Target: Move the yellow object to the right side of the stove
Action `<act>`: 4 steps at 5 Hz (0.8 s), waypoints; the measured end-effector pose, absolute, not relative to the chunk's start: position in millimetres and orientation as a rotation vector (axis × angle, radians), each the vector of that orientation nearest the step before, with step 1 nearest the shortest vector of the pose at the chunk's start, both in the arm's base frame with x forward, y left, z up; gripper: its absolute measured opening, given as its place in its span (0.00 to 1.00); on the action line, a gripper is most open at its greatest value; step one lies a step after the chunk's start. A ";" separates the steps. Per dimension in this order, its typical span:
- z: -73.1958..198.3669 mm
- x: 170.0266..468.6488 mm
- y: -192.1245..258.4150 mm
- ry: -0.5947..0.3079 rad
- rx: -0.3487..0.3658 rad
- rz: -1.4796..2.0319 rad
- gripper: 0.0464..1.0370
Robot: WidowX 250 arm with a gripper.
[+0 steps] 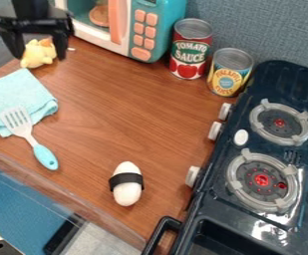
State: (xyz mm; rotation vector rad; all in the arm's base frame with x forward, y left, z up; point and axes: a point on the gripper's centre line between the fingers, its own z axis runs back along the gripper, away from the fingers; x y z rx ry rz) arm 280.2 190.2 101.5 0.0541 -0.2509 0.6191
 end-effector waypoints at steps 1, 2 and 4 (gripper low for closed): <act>100.9 288.3 233.6 -0.255 0.082 0.714 0.96; 97.3 295.1 258.2 -0.266 0.133 0.730 0.96; 66.8 319.2 273.9 -0.288 0.113 0.719 0.96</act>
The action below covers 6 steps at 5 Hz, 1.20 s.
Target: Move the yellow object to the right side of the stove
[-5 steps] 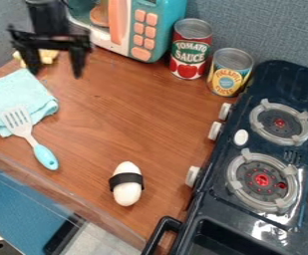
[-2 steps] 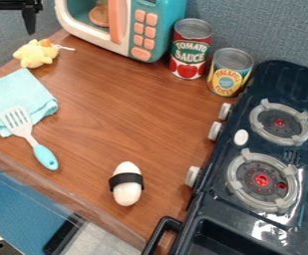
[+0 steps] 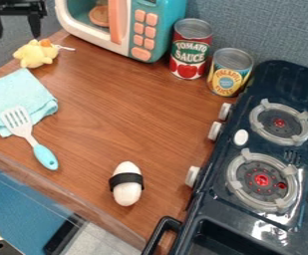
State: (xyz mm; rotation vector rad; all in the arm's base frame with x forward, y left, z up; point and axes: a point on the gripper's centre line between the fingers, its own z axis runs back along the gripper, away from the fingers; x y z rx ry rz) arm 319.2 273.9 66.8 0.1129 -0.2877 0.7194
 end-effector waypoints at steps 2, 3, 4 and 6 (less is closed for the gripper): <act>27.0 330.0 279.9 -0.235 0.087 0.709 0.91; 20.0 338.0 276.1 -0.236 0.030 0.727 0.63; 16.2 337.9 270.1 -0.237 -0.003 0.743 0.37; 56.2 331.9 223.5 -0.304 -0.058 0.779 0.21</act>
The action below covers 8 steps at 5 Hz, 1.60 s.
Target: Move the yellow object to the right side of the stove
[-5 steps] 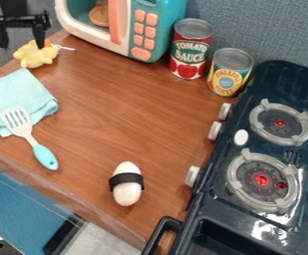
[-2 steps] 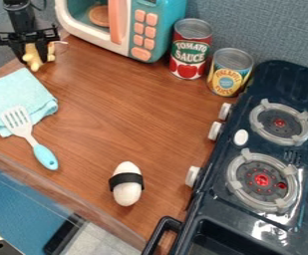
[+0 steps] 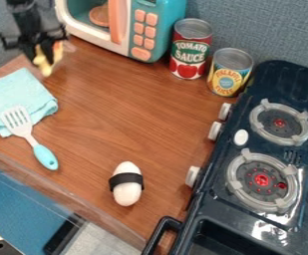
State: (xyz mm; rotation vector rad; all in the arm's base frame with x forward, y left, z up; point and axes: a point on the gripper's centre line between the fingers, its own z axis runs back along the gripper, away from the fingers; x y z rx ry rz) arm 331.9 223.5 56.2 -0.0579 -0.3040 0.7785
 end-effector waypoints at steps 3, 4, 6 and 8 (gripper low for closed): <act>115.2 342.3 86.2 -0.411 -0.120 0.567 0.20; 98.2 346.6 35.2 -0.394 -0.120 0.452 0.20; 44.0 353.6 -19.1 -0.352 -0.126 0.307 0.26; 28.7 350.2 -25.7 -0.292 -0.102 0.275 0.87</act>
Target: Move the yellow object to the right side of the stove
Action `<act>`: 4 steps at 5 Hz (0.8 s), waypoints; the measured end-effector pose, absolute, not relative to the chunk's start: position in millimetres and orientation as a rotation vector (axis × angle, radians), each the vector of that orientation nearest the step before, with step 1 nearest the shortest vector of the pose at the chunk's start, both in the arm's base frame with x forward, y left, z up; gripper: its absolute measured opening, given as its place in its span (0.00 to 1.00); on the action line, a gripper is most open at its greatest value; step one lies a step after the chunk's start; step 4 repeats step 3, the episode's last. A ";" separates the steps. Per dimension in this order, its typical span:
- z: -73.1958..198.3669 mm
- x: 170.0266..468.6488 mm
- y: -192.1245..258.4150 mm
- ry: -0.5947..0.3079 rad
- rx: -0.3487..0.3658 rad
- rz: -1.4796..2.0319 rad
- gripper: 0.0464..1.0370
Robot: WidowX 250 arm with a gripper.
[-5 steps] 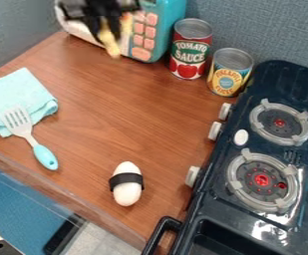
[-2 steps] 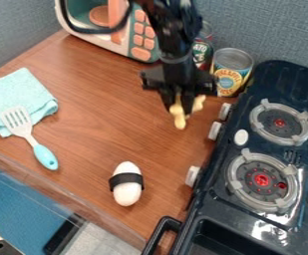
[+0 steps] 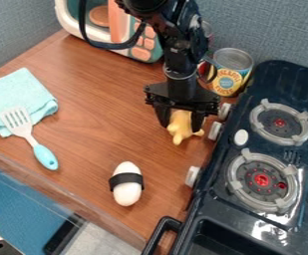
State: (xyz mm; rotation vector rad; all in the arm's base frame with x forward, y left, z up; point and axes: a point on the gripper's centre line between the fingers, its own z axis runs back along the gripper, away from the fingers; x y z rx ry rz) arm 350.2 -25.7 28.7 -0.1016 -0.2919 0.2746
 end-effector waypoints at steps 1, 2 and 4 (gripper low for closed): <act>48.4 349.6 -23.1 -0.321 -0.091 0.274 0.97; 83.2 355.4 -20.7 -0.389 -0.081 0.264 0.97; 114.8 356.1 -21.5 -0.477 -0.104 0.252 0.96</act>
